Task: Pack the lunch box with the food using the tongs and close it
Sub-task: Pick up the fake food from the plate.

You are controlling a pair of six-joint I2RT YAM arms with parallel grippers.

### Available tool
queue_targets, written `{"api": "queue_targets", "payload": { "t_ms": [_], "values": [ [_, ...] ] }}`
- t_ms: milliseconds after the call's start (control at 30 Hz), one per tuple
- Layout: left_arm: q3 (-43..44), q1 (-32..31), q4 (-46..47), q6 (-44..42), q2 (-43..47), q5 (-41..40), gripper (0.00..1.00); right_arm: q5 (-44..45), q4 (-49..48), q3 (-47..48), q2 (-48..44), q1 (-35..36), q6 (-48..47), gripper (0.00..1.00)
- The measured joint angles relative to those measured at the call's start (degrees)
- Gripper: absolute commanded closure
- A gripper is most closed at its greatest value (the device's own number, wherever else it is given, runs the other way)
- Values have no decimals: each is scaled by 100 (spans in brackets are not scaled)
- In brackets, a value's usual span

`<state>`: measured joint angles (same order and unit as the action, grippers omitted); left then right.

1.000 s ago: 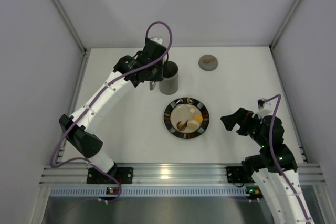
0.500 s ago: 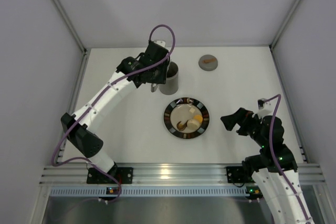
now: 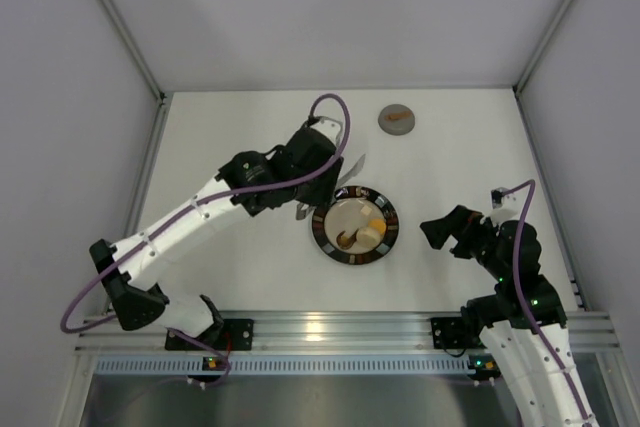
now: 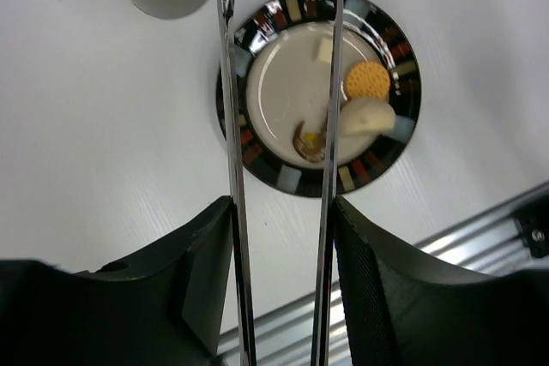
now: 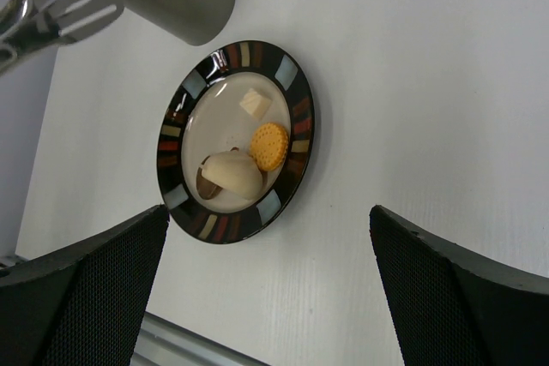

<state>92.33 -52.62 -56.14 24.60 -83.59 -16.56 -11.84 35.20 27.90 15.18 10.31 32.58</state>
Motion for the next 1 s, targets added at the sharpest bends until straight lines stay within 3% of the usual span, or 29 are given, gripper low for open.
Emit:
{"api": "queue_targets", "payload": {
  "t_ms": [200, 500, 1000],
  "values": [
    [-1029, -678, 44, 214, 769, 111, 46, -2, -2, 0, 2, 0, 0, 1],
    [-2096, -1237, 208, 407, 887, 376, 44, -2, -4, 0, 70, 0, 0, 1],
    [-2243, -1353, 636, 444, 852, 645, 43, 0, -2, 0, 70, 0, -2, 1]
  ]
}}
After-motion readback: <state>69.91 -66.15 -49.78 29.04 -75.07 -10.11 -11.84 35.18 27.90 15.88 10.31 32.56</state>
